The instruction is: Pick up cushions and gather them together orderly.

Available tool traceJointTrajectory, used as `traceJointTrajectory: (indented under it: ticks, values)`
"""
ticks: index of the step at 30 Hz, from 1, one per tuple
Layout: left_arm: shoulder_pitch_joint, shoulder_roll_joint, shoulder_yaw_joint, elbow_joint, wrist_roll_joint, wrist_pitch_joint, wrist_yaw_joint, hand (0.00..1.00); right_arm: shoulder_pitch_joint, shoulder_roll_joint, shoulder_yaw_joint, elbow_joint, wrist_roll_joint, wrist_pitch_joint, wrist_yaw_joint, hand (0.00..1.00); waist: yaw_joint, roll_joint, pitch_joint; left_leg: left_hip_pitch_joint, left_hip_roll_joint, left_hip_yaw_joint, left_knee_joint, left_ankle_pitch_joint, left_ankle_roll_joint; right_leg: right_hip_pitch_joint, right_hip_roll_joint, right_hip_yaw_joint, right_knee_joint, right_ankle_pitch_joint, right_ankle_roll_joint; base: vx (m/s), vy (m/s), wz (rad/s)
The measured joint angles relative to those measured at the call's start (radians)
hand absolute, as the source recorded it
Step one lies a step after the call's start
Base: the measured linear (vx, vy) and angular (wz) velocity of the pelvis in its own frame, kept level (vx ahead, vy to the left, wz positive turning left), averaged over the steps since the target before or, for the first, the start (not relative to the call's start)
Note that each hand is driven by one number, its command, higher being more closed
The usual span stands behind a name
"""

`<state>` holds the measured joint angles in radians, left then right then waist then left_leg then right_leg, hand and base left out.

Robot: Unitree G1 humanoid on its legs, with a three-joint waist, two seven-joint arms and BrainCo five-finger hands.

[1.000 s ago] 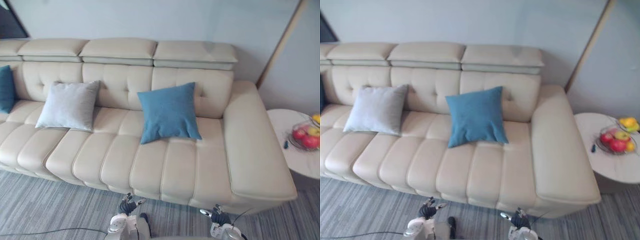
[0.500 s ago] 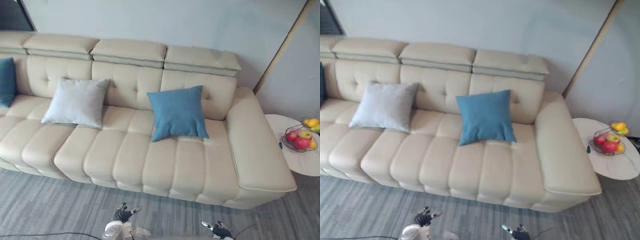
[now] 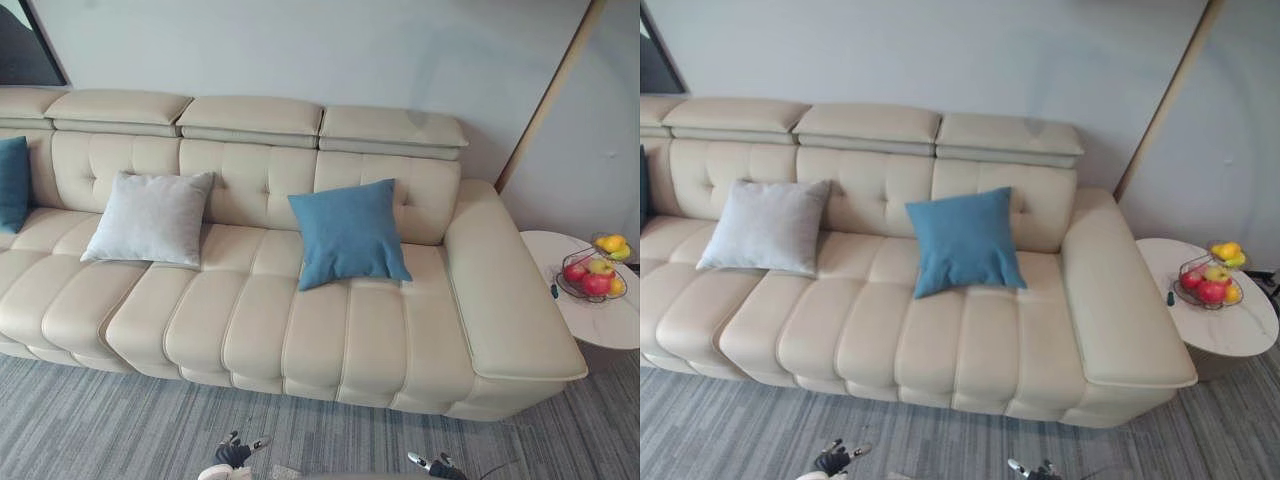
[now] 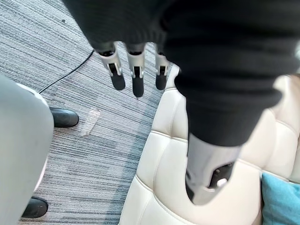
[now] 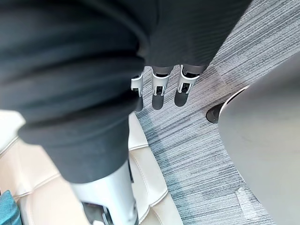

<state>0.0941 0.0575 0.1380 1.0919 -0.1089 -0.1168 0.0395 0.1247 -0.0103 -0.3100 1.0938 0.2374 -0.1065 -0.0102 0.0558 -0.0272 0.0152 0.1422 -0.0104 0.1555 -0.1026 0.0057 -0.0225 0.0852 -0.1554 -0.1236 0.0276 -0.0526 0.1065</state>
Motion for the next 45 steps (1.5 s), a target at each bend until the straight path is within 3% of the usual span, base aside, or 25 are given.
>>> traceJointTrajectory:
  ticks: [9,12,14,17,19,20,21,22,23,24,25,27,28,30,31,32,33,35,38,39,40,41,42,43,45]
  values:
    - [-0.018,0.001,0.0,0.006,-0.001,0.01,-0.004,0.0,0.002,-0.007,0.052,-0.02,-0.002,0.001,0.001,0.0,-0.021,0.001,0.032,0.037,0.039,0.113,0.011,-0.027,-0.024,0.015,0.024,0.048,0.0,0.002,-0.005,-0.03,-0.013,-0.28]
    - [-0.022,0.002,0.0,0.007,-0.002,0.013,-0.005,0.0,0.005,-0.009,0.065,-0.044,-0.002,0.001,0.001,0.0,-0.024,0.008,0.043,0.033,0.07,0.179,0.062,-0.067,-0.044,-0.022,0.056,0.128,0.01,0.008,-0.016,-0.02,-0.02,-0.78]
    - [-0.021,0.001,0.001,0.007,-0.002,0.014,-0.006,0.0,0.002,-0.009,0.08,-0.062,-0.003,0.001,0.001,0.0,-0.047,0.012,0.053,0.032,0.092,0.236,0.082,-0.088,-0.057,-0.058,0.08,0.171,0.023,0.008,-0.023,0.05,-0.061,-0.77]
    - [-0.025,-0.004,0.01,-0.001,-0.001,0.014,-0.006,0.0,-0.004,-0.012,0.111,-0.099,-0.011,0.002,0.001,0.0,-0.05,0.023,0.071,0.032,0.136,0.39,0.122,-0.123,-0.083,-0.14,0.144,0.276,0.052,0.031,-0.049,0.03,-0.079,-1.54]
    - [-0.025,-0.007,0.04,-0.001,-0.001,0.014,-0.006,0.0,-0.032,-0.019,0.125,-0.095,-0.037,0.003,0.0,0.0,-0.044,0.02,0.074,0.035,0.174,0.536,0.159,-0.145,-0.097,-0.212,0.156,0.17,0.074,0.045,-0.102,0.04,-0.096,-2.25]
    - [-0.028,-0.002,0.038,-0.001,0.0,0.014,-0.006,0.0,-0.045,-0.023,0.128,-0.096,-0.042,0.003,0.001,0.0,-0.051,0.017,0.076,0.043,0.183,0.612,0.173,-0.145,-0.097,-0.25,0.132,0.044,0.11,0.051,-0.112,0.06,-0.078,-2.05]
    - [-0.04,-0.002,0.028,0.001,0.0,0.015,-0.005,0.0,-0.043,-0.026,0.128,-0.094,-0.042,0.003,0.0,0.0,-0.058,0.016,0.08,0.054,0.196,0.667,0.198,-0.145,-0.097,-0.268,0.08,-0.178,0.148,0.04,-0.134,0.12,-0.158,-1.78]
    - [-0.045,-0.002,0.019,0.002,0.0,0.015,-0.005,0.0,-0.04,-0.029,0.127,-0.092,-0.039,0.002,0.0,0.0,-0.059,0.019,0.081,0.061,0.201,0.677,0.204,-0.145,-0.097,-0.268,0.066,-0.25,0.159,0.031,-0.148,0.12,-0.18,-1.53]
    - [-0.063,-0.006,-0.013,0.005,0.0,0.015,-0.005,0.0,-0.044,-0.039,0.128,-0.091,-0.043,0.002,-0.001,0.0,-0.061,0.026,0.089,0.082,0.212,0.708,0.222,-0.145,-0.097,-0.268,0.035,-0.458,0.209,-0.004,-0.198,0.15,-0.238,-0.99]
    - [-0.078,-0.012,-0.02,0.007,0.0,0.015,-0.006,0.0,-0.043,-0.036,0.128,-0.09,-0.043,0.001,-0.001,0.0,-0.063,0.026,0.092,0.096,0.214,0.726,0.226,-0.145,-0.097,-0.268,0.026,-0.537,0.236,-0.022,-0.219,0.16,-0.226,-1.31]
    - [-0.112,-0.041,-0.023,0.006,0.0,0.014,-0.006,0.0,-0.051,-0.052,0.124,-0.095,-0.043,0.001,-0.002,0.0,-0.072,0.057,0.111,0.133,0.206,0.769,0.208,-0.132,-0.112,-0.265,0.03,-0.557,0.285,-0.067,-0.228,0.16,-0.191,-0.81]
    - [-0.122,-0.053,-0.043,0.003,0.0,0.014,-0.008,0.0,-0.062,-0.053,0.115,-0.093,-0.043,0.001,-0.002,0.0,-0.08,0.062,0.115,0.151,0.208,0.771,0.222,-0.118,-0.136,-0.263,0.031,-0.532,0.305,-0.105,-0.219,0.15,-0.114,-0.52]
    - [-0.123,-0.056,-0.05,0.004,0.0,0.014,-0.018,0.0,-0.067,-0.058,0.117,-0.085,-0.043,0.002,-0.001,0.0,-0.087,0.057,0.115,0.151,0.229,0.764,0.289,-0.108,-0.151,-0.258,0.035,-0.512,0.318,-0.124,-0.217,0.2,-0.165,-0.55]
    - [-0.118,-0.072,-0.016,0.009,-0.001,0.017,-0.025,0.0,-0.066,-0.046,0.119,-0.08,-0.042,0.001,0.0,0.0,-0.087,0.051,0.124,0.108,0.342,0.717,0.579,-0.091,-0.126,-0.212,0.065,-0.461,0.295,-0.136,-0.222,0.19,-0.164,-0.71]
    - [-0.097,-0.081,0.026,-0.001,-0.004,0.018,-0.024,0.0,-0.066,-0.044,0.117,-0.081,-0.041,0.001,-0.001,0.0,-0.081,0.051,0.134,0.057,0.415,0.646,0.768,-0.065,-0.013,-0.175,0.096,-0.421,0.264,-0.141,-0.23,0.13,-0.128,-0.92]
    - [-0.1,-0.086,0.059,-0.021,-0.01,0.014,-0.024,0.0,-0.067,-0.046,0.118,-0.08,-0.042,0.002,-0.002,0.0,-0.066,0.052,0.144,-0.026,0.434,0.515,0.931,-0.121,0.052,-0.151,0.119,-0.372,0.249,-0.149,-0.238,0.13,-0.093,-1.31]
    - [-0.099,-0.087,0.075,-0.033,-0.014,0.013,-0.024,0.0,-0.072,-0.048,0.12,-0.078,-0.041,0.002,-0.002,0.0,-0.051,0.053,0.148,-0.142,0.374,0.332,1.011,-0.197,0.008,-0.133,0.137,-0.314,0.237,-0.163,-0.25,0.09,-0.032,-1.35]
    - [-0.091,-0.081,0.074,-0.063,-0.037,0.011,-0.022,0.0,-0.078,-0.048,0.12,-0.057,-0.04,0.002,-0.002,0.0,-0.033,0.047,0.151,-0.232,0.272,0.171,0.939,-0.271,-0.036,-0.093,0.155,-0.231,0.222,-0.159,-0.231,0.15,0.032,-1.53]
    - [-0.078,-0.079,0.095,-0.087,-0.051,-0.006,-0.021,0.0,-0.082,-0.051,0.152,-0.057,-0.041,0.001,-0.006,0.0,-0.008,0.041,0.152,-0.304,0.145,-0.078,0.683,-0.287,-0.04,-0.069,0.182,-0.073,0.25,-0.194,-0.194,0.19,0.106,-1.82]
    - [-0.077,-0.084,0.112,-0.089,-0.052,-0.009,-0.021,0.0,-0.082,-0.053,0.159,-0.055,-0.041,0.0,-0.007,0.0,0.007,0.041,0.149,-0.317,0.105,-0.209,0.585,-0.253,-0.037,-0.082,0.2,0.009,0.279,-0.206,-0.184,0.21,0.159,-2.08]
    - [-0.073,-0.083,0.113,-0.088,-0.051,-0.009,-0.02,0.0,-0.083,-0.054,0.161,-0.056,-0.041,-0.001,-0.007,0.0,0.007,0.046,0.145,-0.317,0.104,-0.237,0.551,-0.217,-0.025,-0.087,0.209,0.038,0.291,-0.211,-0.179,0.21,0.177,-2.06]
    - [-0.065,-0.081,0.115,-0.08,-0.052,-0.008,-0.021,0.0,-0.083,-0.062,0.179,-0.054,-0.04,-0.001,-0.008,0.0,0.007,0.064,0.127,-0.307,0.121,-0.242,0.518,-0.177,-0.083,-0.1,0.233,0.098,0.323,-0.227,-0.163,0.25,0.203,-1.63]
    - [-0.065,-0.063,0.117,-0.071,-0.051,-0.004,-0.022,0.0,-0.068,-0.05,0.199,-0.056,-0.04,-0.001,-0.006,0.0,0.001,0.033,0.108,-0.281,0.123,-0.179,0.494,-0.188,-0.08,-0.115,0.217,0.155,0.344,-0.237,-0.145,0.32,0.235,-1.5]
    - [-0.065,-0.058,0.117,-0.065,-0.051,-0.005,-0.022,0.0,-0.056,-0.042,0.2,-0.056,-0.04,-0.001,-0.004,0.0,0.001,0.02,0.097,-0.269,0.119,-0.145,0.47,-0.188,-0.077,-0.125,0.204,0.177,0.352,-0.242,-0.137,0.28,0.19,-1.18]
    - [-0.065,-0.049,0.118,-0.059,-0.049,-0.006,-0.022,0.0,-0.043,-0.031,0.196,-0.057,-0.04,-0.001,0.002,0.0,0.004,-0.013,0.075,-0.218,0.109,-0.038,0.403,-0.187,-0.07,-0.152,0.143,0.144,0.374,-0.248,-0.088,0.25,0.177,-1.04]
